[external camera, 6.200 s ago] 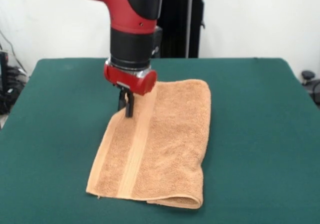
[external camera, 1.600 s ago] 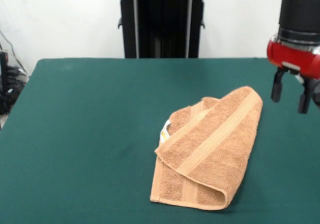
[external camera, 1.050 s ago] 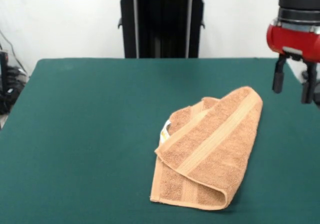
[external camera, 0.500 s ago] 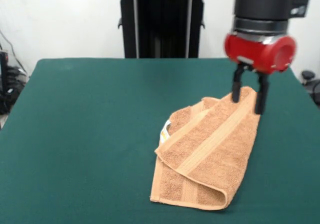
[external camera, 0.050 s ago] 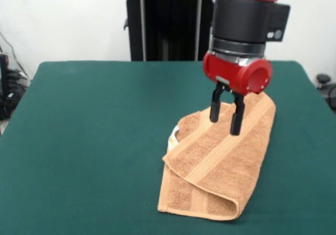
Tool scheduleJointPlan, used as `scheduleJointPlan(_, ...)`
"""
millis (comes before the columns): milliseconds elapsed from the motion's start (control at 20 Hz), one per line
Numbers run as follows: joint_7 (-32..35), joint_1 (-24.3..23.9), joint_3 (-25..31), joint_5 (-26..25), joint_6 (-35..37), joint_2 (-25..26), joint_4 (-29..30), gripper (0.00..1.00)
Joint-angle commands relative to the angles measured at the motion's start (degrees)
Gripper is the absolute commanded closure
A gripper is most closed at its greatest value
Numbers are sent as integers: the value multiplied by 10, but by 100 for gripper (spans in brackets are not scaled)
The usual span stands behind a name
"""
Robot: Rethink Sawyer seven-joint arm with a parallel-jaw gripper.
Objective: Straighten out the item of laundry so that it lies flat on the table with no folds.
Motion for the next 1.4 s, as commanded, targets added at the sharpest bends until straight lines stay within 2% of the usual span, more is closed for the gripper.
scheduleJointPlan(50,25,-8,103,-39,-23,60,50,0)
scheduleJointPlan(350,37,4,81,-51,-12,86,26,0)
scheduleJointPlan(750,83,21,57,-34,23,86,46,0)
scheduleJointPlan(1050,68,-14,89,-34,27,73,89,0)
scheduleJointPlan(1400,60,-25,95,-43,4,74,109,0)
